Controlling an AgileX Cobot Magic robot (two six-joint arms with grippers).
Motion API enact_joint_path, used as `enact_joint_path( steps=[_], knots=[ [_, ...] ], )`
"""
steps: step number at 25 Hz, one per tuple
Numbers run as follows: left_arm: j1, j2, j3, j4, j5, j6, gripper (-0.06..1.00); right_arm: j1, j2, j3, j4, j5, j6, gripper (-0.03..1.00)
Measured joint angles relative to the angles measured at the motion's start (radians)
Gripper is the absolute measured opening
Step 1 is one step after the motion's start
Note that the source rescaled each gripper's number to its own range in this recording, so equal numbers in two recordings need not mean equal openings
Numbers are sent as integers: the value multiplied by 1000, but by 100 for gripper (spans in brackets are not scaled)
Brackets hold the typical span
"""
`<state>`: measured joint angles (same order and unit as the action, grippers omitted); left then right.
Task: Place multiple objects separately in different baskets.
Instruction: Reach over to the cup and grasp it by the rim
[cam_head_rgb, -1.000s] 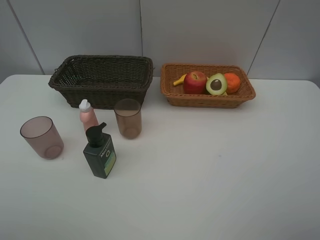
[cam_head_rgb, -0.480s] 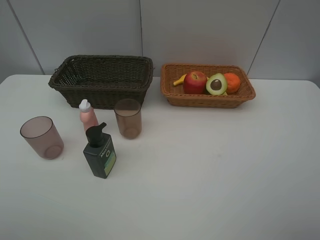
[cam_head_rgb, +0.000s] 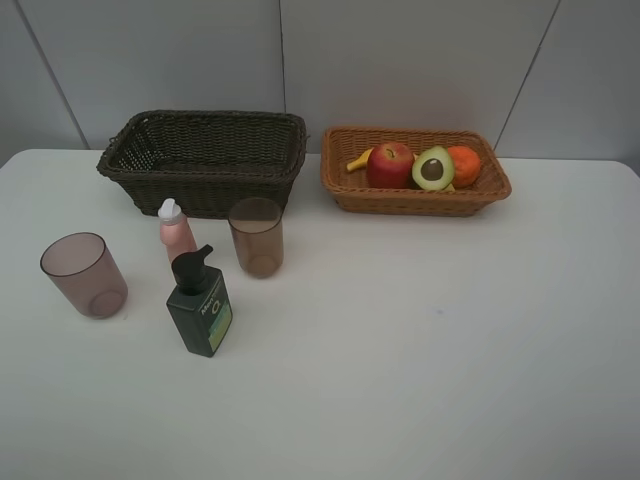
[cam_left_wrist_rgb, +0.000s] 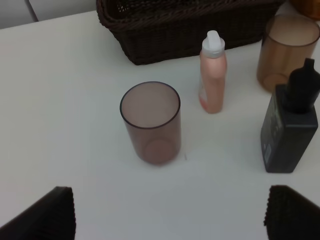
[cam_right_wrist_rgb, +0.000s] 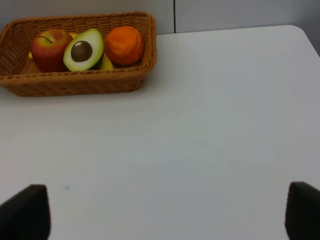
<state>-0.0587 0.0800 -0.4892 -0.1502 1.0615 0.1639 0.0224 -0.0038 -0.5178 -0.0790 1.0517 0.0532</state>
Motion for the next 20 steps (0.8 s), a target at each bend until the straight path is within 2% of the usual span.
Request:
enact_joint_path(
  steps=[10,20],
  knots=[
    [0,332,-145,-1,-25,13,100,0,0,0,-1,0,0,100],
    [0,714,-272,-2,-55,186,100,0,0,0,-1,0,0,100]
  ],
)
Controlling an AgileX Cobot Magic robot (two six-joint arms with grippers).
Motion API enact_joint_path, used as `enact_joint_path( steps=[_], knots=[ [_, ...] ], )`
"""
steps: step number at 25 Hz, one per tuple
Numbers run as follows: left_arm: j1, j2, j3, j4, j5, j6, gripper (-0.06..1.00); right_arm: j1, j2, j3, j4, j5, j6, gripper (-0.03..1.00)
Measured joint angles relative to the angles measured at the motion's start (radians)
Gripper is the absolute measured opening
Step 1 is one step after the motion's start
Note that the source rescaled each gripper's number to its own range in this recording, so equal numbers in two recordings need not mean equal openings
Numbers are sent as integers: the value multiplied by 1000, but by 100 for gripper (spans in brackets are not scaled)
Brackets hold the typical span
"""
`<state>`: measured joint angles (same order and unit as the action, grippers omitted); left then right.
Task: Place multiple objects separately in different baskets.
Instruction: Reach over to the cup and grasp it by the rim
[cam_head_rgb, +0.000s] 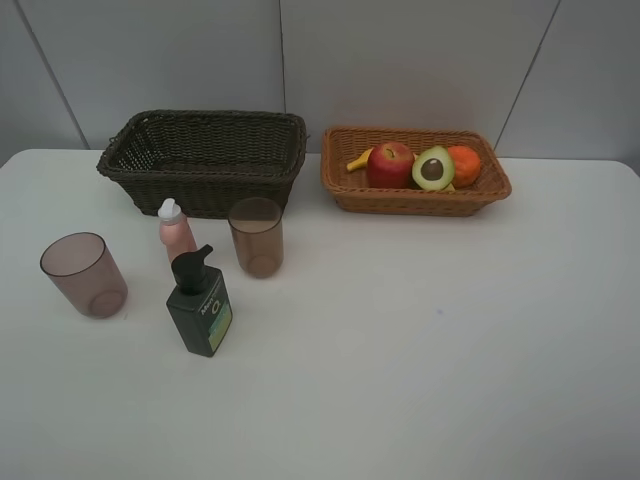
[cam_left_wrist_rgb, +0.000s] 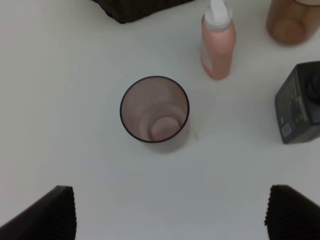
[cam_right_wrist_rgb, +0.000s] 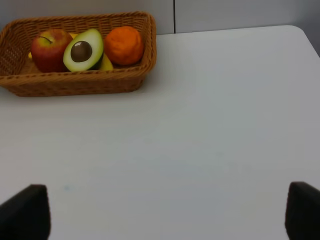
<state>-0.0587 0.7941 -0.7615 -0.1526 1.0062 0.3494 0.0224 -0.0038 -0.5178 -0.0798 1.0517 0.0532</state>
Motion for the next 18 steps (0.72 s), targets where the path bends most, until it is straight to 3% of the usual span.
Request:
enact_joint_path(
  steps=[11,18],
  knots=[
    [0,373,-57,-86,-13,150,100,0,0,0,0,-2,0,100],
    [0,536,-58,-88,-97,214,100,0,0,0,0,-2,2,100]
  ],
)
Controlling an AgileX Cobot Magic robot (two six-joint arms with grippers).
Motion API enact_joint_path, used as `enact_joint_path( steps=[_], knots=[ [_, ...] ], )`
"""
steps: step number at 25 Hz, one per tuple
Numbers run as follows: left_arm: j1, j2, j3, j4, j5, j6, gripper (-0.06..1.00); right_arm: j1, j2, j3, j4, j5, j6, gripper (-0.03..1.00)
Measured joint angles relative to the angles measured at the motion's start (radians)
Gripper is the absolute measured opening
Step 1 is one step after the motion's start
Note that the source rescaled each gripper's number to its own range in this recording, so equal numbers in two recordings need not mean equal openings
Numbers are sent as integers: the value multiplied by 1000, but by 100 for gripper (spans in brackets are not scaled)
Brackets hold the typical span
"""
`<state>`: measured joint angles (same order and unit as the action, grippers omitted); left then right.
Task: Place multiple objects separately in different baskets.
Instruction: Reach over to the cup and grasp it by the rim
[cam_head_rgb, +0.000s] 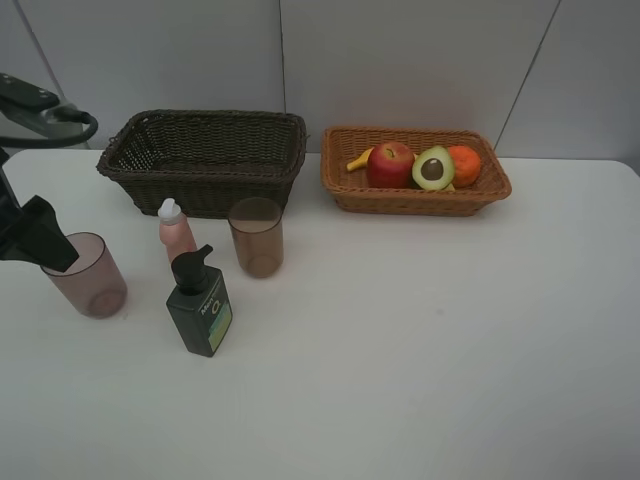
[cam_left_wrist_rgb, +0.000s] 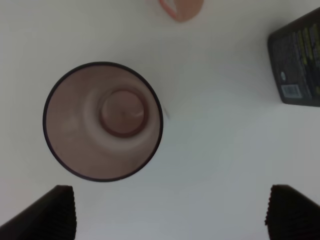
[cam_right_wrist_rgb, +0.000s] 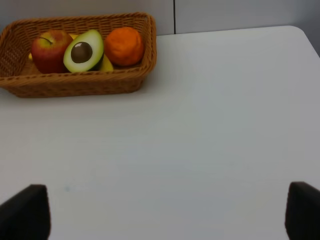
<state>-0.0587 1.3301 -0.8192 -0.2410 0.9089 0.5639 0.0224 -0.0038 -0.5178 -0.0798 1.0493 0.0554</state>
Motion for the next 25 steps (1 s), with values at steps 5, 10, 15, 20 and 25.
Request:
enact_joint_path(
  steps=[5,10,15,20,25],
  knots=[
    [-14,87,0,2,-66,55,100,0,0,0,0,0,0,100],
    [-68,157,-1,3,-137,78,100,0,0,0,0,0,0,100],
    [-105,229,-1,13,-171,80,100,0,0,0,0,0,0,100],
    [-109,298,-1,23,-201,80,100,0,0,0,0,0,0,100],
    [-109,353,-2,23,-216,80,100,0,0,0,0,0,0,100]
  ],
)
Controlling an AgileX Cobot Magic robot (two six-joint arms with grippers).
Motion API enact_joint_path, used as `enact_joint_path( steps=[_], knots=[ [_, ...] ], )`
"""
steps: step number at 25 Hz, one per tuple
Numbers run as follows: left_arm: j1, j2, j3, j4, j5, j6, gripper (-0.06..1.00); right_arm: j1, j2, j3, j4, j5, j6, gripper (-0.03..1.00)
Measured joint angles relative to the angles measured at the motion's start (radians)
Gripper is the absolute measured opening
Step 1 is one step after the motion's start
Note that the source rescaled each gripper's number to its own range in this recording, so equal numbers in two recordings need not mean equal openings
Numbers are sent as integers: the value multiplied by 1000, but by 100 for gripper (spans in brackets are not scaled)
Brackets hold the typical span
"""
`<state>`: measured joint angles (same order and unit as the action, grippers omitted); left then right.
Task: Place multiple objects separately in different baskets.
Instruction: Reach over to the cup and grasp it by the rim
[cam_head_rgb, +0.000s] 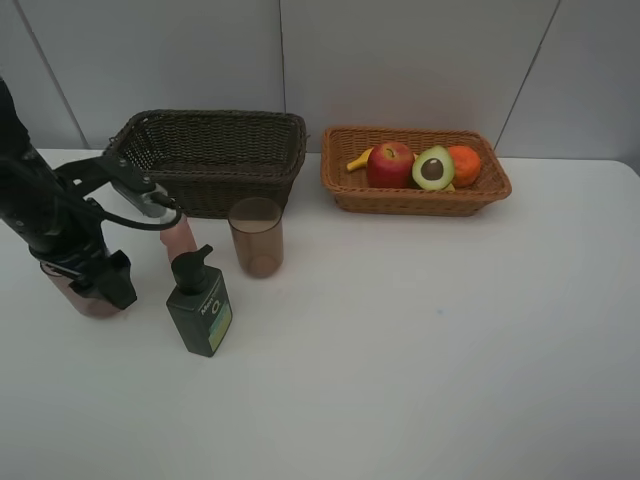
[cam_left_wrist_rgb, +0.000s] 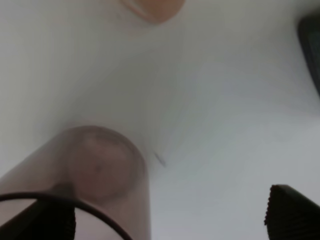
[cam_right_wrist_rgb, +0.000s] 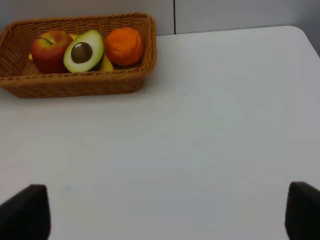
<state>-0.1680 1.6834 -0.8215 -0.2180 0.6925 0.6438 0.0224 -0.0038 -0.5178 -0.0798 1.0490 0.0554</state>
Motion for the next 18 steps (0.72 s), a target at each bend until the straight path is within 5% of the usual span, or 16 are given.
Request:
enact_joint_path(
  steps=[12,15,18],
  knots=[
    [0,51,0,0,-31,0,99,0,0,0,0,-1,0,100],
    [0,51,0,0,-33,0,85,0,0,0,0,-1,0,100],
    [0,51,0,0,-33,0,55,0,0,0,0,-1,0,100]
  ],
)
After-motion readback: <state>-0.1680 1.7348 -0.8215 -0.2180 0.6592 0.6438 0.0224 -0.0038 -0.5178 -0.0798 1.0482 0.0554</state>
